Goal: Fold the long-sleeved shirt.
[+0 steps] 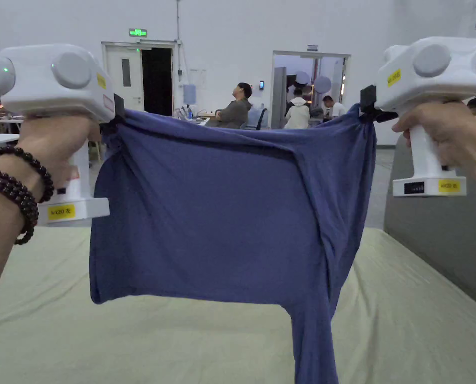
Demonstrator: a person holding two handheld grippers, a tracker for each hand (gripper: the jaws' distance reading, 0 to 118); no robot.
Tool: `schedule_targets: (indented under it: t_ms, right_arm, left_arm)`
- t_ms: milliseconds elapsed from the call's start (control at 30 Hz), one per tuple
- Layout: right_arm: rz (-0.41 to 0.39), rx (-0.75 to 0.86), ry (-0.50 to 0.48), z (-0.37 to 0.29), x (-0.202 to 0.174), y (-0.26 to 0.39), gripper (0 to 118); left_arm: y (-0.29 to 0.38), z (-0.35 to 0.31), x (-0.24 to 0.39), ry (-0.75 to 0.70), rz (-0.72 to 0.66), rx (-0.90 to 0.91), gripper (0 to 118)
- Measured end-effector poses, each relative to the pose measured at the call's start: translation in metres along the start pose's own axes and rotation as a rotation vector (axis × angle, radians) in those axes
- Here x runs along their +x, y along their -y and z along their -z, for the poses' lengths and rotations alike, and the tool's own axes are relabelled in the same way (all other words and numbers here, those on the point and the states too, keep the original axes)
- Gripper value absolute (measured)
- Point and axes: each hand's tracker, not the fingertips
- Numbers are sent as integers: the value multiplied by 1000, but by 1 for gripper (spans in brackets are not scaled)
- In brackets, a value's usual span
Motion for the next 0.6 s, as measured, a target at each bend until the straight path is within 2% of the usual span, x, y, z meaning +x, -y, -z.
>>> schedule_targets:
  t_ms: [167,300,433,600]
  right_arm:
    - [51,91,22,-3,2,-46,0]
    - [59,109,39,-5,4,-61,0]
    - [62,100,48,2,12,-52,0]
    - [105,47,29,26,21,-2,0]
  left_arm:
    - [-48,-11,12,3,4,90,1]
    - [-65,-15,19,14,-22,109,1]
    - [-60,-9,21,17,-4,107,1]
    - [-21,17,19,16,1,44,1]
